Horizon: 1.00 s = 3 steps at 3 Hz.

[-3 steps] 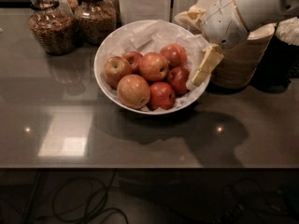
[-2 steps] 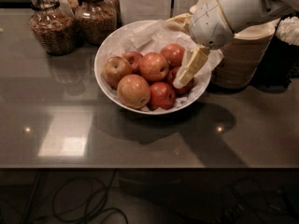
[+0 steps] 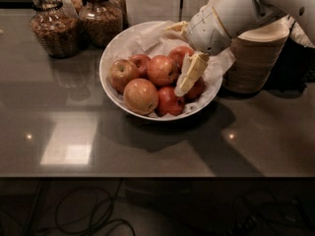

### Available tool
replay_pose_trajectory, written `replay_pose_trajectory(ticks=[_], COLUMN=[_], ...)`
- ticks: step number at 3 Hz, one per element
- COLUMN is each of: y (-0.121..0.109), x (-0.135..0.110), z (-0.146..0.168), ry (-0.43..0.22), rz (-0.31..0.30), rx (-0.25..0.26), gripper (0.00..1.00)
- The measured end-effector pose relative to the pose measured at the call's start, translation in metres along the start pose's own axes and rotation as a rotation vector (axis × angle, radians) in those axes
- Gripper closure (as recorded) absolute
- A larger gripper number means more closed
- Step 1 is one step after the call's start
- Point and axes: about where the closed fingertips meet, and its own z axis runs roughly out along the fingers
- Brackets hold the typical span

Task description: Pick apple from white bowl

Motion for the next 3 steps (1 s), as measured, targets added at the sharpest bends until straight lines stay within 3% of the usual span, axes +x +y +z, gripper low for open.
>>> replay_pose_trajectory(ticks=[1,3], y=[-0.002,-0.003], x=[0.002,0.012], z=[0.009,0.019], ry=[0.011,0.033], rz=[-0.005,-0.003], rx=[-0.022,-0.050], gripper=[0.06,0.48])
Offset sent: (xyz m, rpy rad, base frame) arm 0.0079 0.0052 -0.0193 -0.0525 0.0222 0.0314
